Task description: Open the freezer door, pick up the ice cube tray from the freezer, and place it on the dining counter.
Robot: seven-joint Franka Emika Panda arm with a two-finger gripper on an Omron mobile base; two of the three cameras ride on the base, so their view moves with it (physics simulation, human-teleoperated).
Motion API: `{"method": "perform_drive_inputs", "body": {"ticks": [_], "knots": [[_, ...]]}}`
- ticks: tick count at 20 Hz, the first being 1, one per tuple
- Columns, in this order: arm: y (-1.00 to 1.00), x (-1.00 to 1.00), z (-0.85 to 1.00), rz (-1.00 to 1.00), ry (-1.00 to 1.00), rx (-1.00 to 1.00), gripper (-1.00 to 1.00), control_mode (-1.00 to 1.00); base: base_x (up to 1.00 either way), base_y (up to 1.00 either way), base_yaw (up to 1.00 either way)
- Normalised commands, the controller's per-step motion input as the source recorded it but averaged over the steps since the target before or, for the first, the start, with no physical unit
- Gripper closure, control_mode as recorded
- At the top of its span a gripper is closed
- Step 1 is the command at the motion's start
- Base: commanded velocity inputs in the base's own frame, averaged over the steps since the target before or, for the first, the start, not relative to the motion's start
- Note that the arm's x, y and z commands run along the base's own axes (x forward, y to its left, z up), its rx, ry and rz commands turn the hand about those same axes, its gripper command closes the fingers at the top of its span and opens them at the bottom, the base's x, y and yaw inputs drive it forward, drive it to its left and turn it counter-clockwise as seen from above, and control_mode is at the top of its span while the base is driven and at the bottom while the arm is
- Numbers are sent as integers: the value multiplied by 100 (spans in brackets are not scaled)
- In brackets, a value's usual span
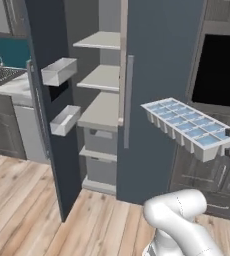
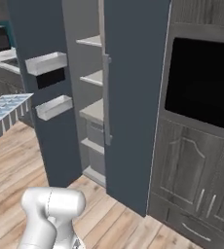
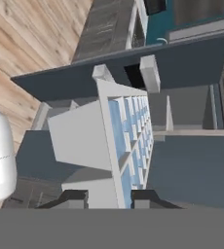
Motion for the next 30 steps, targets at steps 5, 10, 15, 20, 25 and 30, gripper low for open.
{"method": "perform_drive_inputs", "body": {"ticks": [5, 10, 15, 20, 25, 30], "knots": [[0, 0, 0, 0, 0, 0, 100, 100, -43, -29, 48], [0, 0, 0, 0, 0, 0, 100, 100, -29, -24, 48], [0, 0, 0, 0, 0, 0, 100, 100, -21, -21, 50], [0, 0, 0, 0, 0, 0, 100, 100, -7, -11, 49], [0, 0, 0, 0, 0, 0, 100, 100, 0, -3, 49], [0, 0, 0, 0, 0, 0, 100, 100, 0, -1, 47]]}}
